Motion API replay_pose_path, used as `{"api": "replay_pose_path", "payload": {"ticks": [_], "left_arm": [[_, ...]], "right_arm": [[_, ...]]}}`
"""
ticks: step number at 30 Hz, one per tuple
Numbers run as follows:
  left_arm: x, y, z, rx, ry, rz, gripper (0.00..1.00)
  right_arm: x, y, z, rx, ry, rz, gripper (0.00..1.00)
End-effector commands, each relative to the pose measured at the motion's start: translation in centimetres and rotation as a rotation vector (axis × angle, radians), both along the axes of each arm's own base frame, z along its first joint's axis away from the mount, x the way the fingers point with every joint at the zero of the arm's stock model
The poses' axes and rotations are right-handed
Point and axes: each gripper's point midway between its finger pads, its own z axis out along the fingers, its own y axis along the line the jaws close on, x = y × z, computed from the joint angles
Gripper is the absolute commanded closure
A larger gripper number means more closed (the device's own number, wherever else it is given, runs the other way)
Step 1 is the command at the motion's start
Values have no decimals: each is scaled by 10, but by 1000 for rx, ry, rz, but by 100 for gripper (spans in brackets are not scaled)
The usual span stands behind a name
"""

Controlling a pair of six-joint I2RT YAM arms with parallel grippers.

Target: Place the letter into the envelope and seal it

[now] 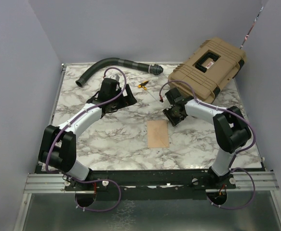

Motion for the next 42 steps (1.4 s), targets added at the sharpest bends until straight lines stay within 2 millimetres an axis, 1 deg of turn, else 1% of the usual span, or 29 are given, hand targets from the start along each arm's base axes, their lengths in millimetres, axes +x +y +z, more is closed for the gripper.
{"api": "replay_pose_path", "payload": {"ticks": [1,2,4,7,8,10,13,16,19,20,21,22,25,27,29,31,32,34,37,39,42], "left_arm": [[4,-1,6,-8,-12,-10,1],[4,-1,6,-8,-11,-9,1],[4,-1,7,-9,-13,-9,1],[4,1,11,-10,-25,-4,1],[5,2,13,-11,-29,-1,1],[4,2,17,-14,-39,0,1],[3,2,25,-23,-59,-4,1],[-1,-7,40,-65,-104,-67,1],[-13,-27,61,-158,-166,-192,2],[-18,-34,71,-197,-190,-235,3],[-23,-40,82,-236,-223,-274,4],[-27,-44,93,-273,-257,-305,5],[-41,-54,129,-378,-359,-368,5],[-51,-58,157,-456,-437,-406,5],[-62,-60,182,-536,-504,-422,5],[-71,-60,203,-603,-565,-423,5],[-74,-60,208,-622,-576,-421,5],[-81,-63,214,-646,-591,-433,6],[-89,-69,216,-661,-588,-462,11],[-93,-73,218,-674,-579,-478,19],[-94,-75,220,-688,-568,-478,34]], "right_arm": [[-5,-4,-13,-20,33,2,60],[-5,-4,-13,-19,32,1,61],[-5,-4,-12,-15,29,-5,68],[-4,0,-6,10,20,-1,92],[-3,2,-1,26,9,0,95],[-1,6,11,56,-22,-9,97],[4,14,40,131,-95,-14,98],[4,29,77,250,-162,-3,98],[0,56,122,433,-206,42,99],[-1,67,141,505,-225,55,99],[-2,77,159,582,-239,66,99],[-6,89,182,675,-250,86,99],[-19,121,243,935,-266,165,99],[-28,134,275,1073,-271,202,100],[-34,143,297,1173,-264,232,99],[-41,150,309,1240,-229,267,99],[-45,154,315,1273,-210,296,99],[-49,159,318,1315,-170,310,100],[-53,163,320,1361,-127,326,99],[-56,166,322,1385,-105,342,100],[-59,168,323,1402,-84,368,99]]}}
